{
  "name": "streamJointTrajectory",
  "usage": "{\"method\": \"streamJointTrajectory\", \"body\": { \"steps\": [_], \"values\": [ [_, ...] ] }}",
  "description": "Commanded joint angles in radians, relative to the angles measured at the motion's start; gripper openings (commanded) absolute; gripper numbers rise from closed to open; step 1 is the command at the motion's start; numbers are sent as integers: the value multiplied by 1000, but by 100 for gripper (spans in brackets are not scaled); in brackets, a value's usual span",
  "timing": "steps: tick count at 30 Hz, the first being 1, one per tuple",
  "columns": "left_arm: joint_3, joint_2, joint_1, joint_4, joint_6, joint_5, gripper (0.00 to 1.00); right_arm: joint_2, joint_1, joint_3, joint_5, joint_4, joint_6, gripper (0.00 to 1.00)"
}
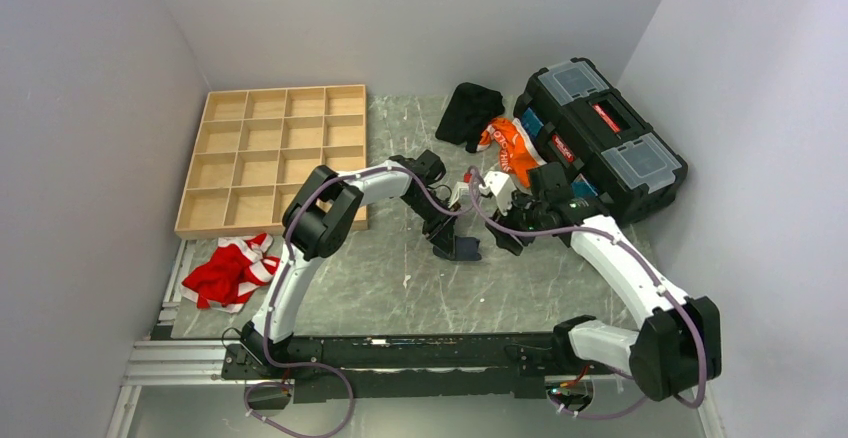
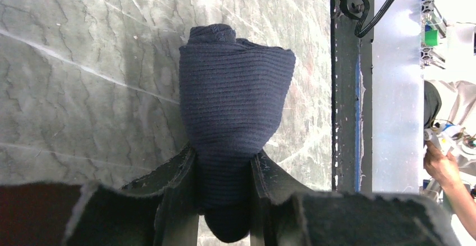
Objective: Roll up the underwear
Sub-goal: Roll the underwear to the center of the board, then pick up the underwear from the center of the board.
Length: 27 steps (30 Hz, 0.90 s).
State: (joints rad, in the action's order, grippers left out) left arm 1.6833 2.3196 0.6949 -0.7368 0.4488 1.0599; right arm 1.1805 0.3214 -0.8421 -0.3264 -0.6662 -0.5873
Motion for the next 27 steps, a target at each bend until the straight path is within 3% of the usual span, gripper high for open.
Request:
{"method": "streamJointTrajectory", "body": {
  "steps": [1,8,18,27],
  "values": [
    [-17,85,1,-57,-12,-167,0,-78,14,-22,-82,-23,-26,66],
    [15,118,-2,-84,-15,-146,0,-153,121,24,-37,35,10,66],
    [38,140,-2,-107,-11,-143,0,31,279,1,66,96,-31,68],
    [42,138,-3,-116,-7,-140,0,152,356,-33,164,144,-75,75]
  ]
}}
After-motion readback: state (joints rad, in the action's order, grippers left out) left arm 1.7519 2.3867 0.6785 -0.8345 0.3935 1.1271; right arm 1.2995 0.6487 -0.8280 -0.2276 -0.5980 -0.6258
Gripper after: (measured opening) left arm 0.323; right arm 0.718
